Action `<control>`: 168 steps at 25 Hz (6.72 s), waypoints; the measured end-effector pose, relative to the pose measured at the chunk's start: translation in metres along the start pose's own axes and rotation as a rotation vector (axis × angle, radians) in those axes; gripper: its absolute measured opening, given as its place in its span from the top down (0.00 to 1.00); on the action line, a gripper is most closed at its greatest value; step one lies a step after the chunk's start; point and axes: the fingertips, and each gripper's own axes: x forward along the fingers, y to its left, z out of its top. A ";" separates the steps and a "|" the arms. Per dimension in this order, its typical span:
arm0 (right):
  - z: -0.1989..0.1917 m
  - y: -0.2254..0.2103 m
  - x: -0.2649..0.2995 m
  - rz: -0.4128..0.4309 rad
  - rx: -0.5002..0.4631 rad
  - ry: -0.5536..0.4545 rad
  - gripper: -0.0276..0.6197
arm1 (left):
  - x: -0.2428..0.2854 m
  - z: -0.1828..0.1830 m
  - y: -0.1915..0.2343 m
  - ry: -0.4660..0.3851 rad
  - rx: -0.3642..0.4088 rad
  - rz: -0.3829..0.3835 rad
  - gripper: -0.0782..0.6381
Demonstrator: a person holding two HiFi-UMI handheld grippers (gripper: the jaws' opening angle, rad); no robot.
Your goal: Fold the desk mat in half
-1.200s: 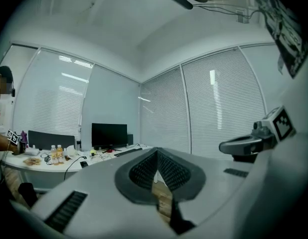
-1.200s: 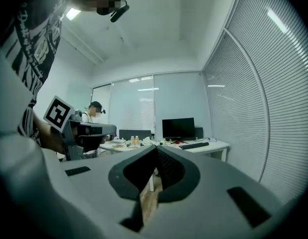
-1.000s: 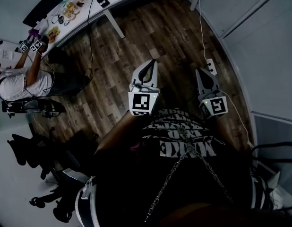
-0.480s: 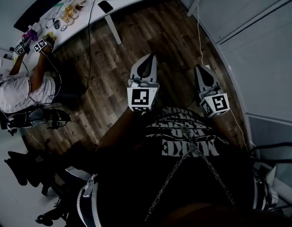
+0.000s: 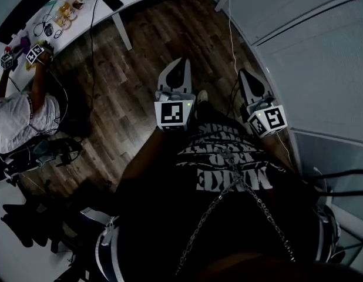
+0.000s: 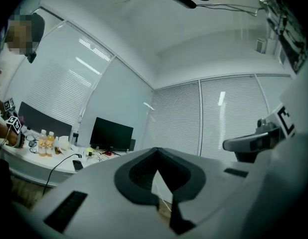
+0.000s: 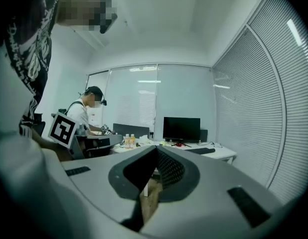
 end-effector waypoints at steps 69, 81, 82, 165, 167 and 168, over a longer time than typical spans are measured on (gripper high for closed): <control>-0.005 -0.308 0.349 0.181 0.041 0.005 0.96 | 0.440 -0.023 0.106 0.118 0.114 0.090 0.89; 0.007 -0.301 0.418 0.137 0.002 0.023 0.96 | 0.467 -0.015 0.181 0.144 0.076 0.094 0.89; 0.009 -0.299 0.420 0.134 0.001 0.020 0.96 | 0.470 -0.016 0.185 0.139 0.075 0.088 0.89; 0.010 -0.568 0.699 0.300 0.061 0.036 0.96 | 0.829 -0.053 0.258 0.289 0.081 0.210 0.89; 0.015 -0.568 0.716 0.289 0.052 0.042 0.96 | 0.843 -0.046 0.272 0.255 0.081 0.191 0.89; 0.017 -0.568 0.724 0.282 0.047 0.043 0.96 | 0.850 -0.043 0.279 0.234 0.081 0.181 0.89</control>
